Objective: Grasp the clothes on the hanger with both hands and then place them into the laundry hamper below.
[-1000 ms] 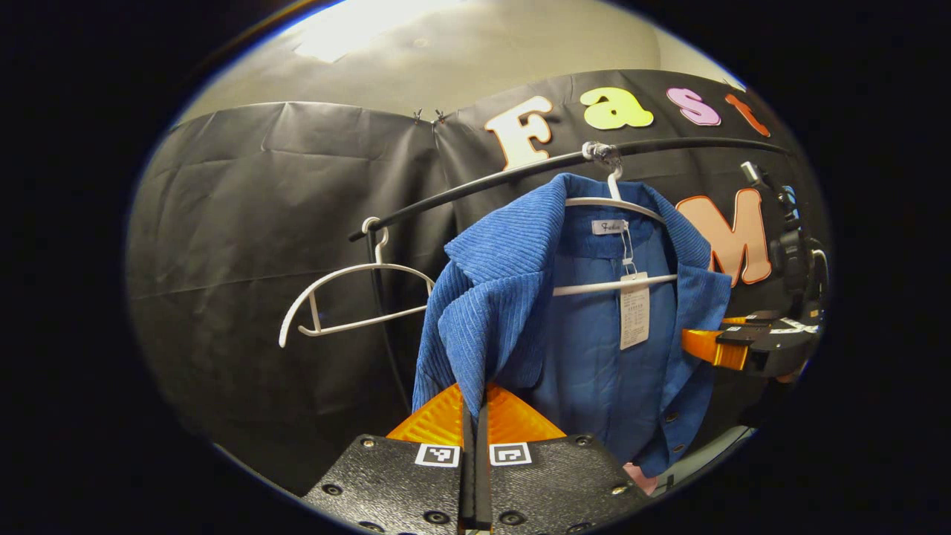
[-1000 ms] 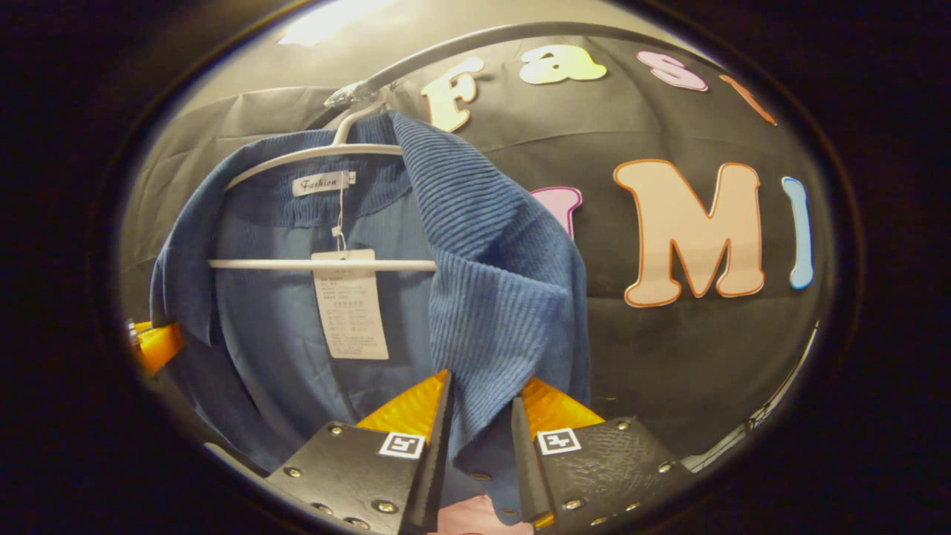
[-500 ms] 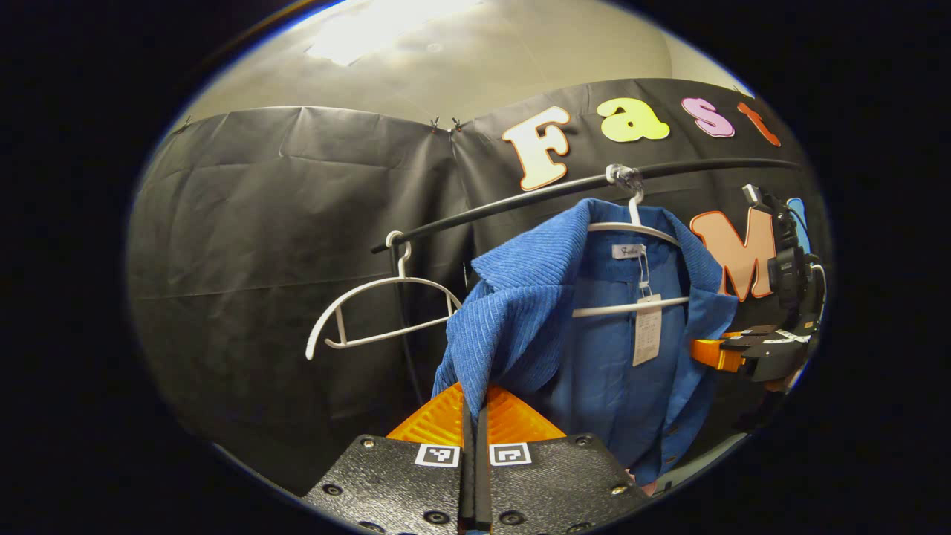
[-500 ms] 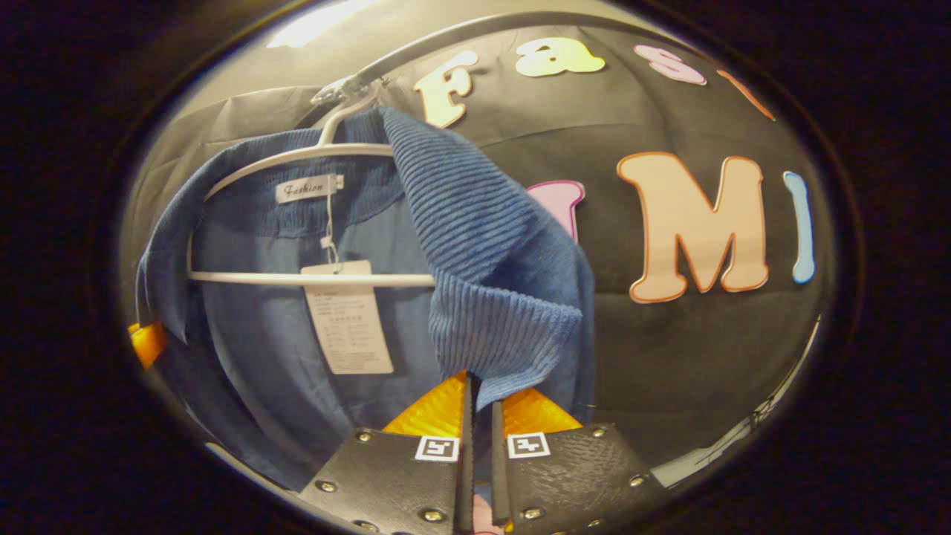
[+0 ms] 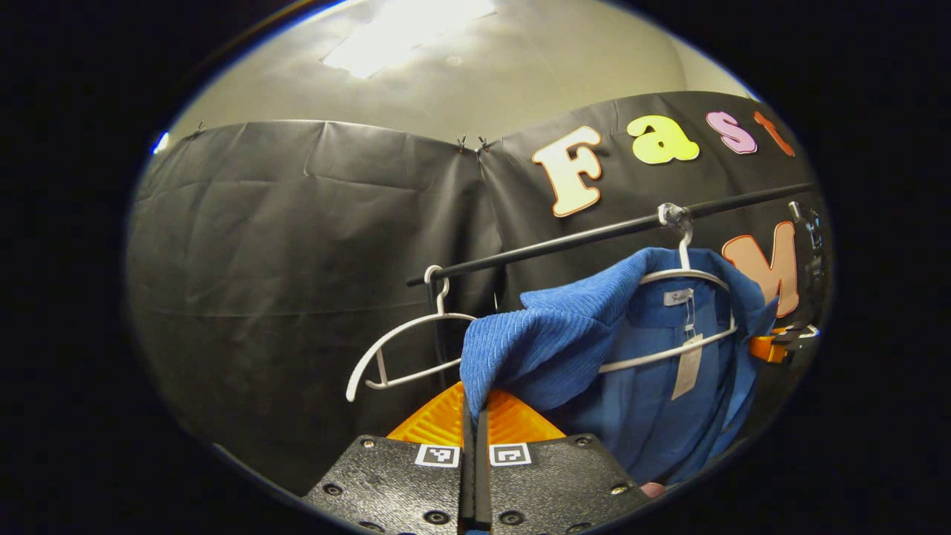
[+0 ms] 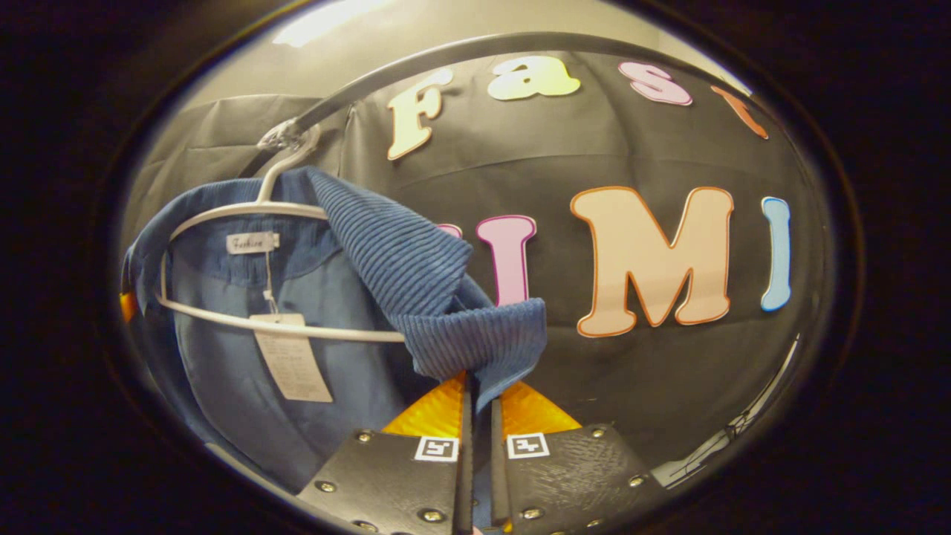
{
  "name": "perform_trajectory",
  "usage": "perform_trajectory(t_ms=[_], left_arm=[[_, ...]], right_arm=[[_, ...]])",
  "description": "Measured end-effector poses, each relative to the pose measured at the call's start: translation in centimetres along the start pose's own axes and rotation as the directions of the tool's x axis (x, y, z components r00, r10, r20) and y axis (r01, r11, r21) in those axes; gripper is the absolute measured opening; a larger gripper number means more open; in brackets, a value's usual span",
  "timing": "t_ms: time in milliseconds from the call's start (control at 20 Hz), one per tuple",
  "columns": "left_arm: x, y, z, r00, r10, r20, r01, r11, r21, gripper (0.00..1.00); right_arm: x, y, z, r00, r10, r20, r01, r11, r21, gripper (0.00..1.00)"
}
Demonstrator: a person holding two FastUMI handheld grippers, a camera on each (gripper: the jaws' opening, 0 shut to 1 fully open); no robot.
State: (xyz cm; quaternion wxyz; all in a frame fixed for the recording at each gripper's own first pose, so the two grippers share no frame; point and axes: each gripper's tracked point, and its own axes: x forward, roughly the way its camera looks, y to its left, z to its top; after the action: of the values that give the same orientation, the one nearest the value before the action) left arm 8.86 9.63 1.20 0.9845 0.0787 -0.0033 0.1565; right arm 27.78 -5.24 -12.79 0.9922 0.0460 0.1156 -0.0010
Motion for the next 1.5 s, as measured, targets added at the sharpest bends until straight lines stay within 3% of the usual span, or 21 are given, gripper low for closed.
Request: perform_trajectory(t_ms=[500,600,650,950,1500], left_arm=[[2.5,2.0,3.1,0.998,0.021,0.064,-0.021,1.000,-0.003,0.00],[3.0,2.1,3.5,0.998,0.014,0.065,-0.013,1.000,-0.016,0.00],[3.3,2.2,3.6,0.998,0.011,0.066,-0.010,1.000,-0.018,0.00],[5.0,2.7,4.6,0.997,-0.002,0.078,0.003,1.000,-0.011,0.02],[9.1,1.5,2.9,0.996,-0.076,0.056,0.076,0.997,0.002,0.00]], right_arm=[[2.4,-3.8,3.8,0.996,-0.067,0.065,0.065,0.997,0.041,0.08],[3.0,-4.1,4.1,0.995,-0.070,0.069,0.066,0.996,0.055,0.13],[3.2,-4.4,4.2,0.995,-0.075,0.071,0.071,0.996,0.055,0.09],[4.4,-5.8,5.2,0.991,-0.101,0.093,0.093,0.992,0.088,0.09],[6.2,-6.0,4.1,0.992,-0.103,0.069,0.097,0.992,0.083,0.09]])
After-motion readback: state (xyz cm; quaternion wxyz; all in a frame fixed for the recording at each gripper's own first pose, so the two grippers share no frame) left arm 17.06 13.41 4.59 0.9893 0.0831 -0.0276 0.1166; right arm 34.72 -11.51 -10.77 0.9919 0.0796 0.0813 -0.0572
